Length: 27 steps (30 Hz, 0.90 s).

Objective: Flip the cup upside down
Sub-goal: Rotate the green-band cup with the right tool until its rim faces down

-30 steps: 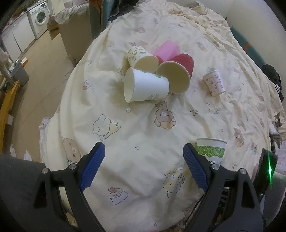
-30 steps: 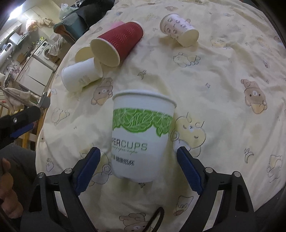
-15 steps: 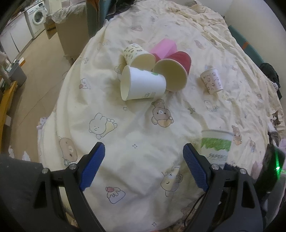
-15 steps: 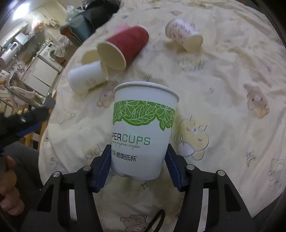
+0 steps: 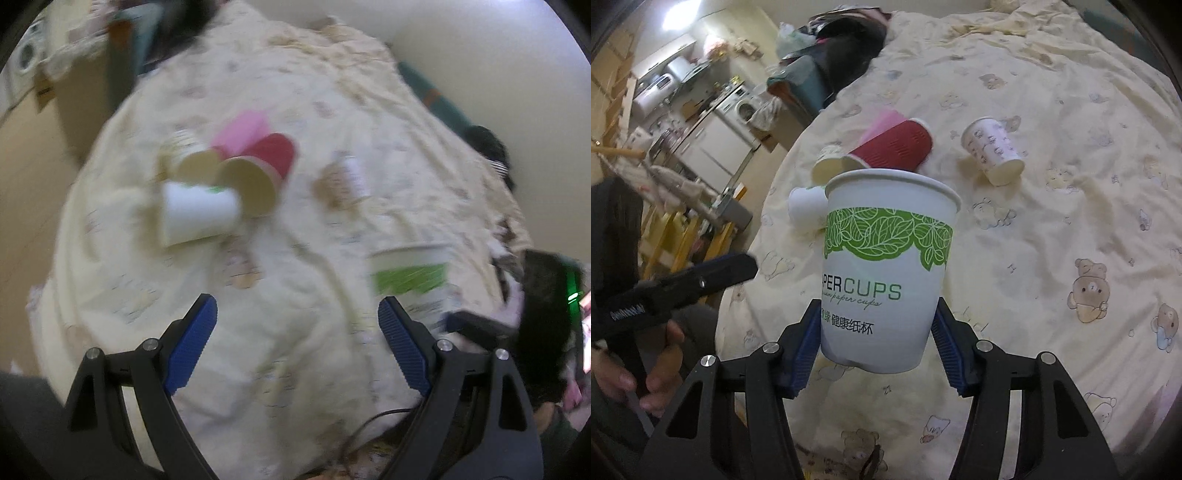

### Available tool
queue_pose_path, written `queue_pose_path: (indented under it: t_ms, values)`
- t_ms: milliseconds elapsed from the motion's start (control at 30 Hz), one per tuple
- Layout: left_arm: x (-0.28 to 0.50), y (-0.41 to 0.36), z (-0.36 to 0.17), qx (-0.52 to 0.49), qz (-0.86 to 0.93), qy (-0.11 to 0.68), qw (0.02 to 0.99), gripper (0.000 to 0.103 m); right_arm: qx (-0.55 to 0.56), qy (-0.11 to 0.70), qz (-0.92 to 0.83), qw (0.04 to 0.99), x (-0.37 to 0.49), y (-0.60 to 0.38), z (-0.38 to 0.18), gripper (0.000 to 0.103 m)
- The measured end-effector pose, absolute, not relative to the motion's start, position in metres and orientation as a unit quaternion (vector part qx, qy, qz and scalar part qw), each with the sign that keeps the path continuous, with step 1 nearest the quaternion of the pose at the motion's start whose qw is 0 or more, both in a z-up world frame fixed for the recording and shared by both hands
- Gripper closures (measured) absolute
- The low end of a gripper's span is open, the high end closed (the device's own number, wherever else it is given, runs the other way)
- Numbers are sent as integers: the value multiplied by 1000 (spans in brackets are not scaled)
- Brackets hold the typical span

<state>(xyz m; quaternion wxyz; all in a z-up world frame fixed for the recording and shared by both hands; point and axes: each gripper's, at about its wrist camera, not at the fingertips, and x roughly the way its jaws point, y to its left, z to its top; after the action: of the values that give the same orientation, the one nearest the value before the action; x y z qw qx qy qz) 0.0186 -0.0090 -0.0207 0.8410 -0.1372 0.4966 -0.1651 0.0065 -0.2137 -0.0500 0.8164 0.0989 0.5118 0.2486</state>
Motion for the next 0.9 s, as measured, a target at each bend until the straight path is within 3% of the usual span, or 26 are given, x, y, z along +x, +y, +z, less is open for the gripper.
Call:
queue_pose_path:
  t_ms: [900]
  values:
    - [35, -9, -42, -154, -151, 526, 823, 16, 48, 451, 277, 847, -19, -206, -24, 46]
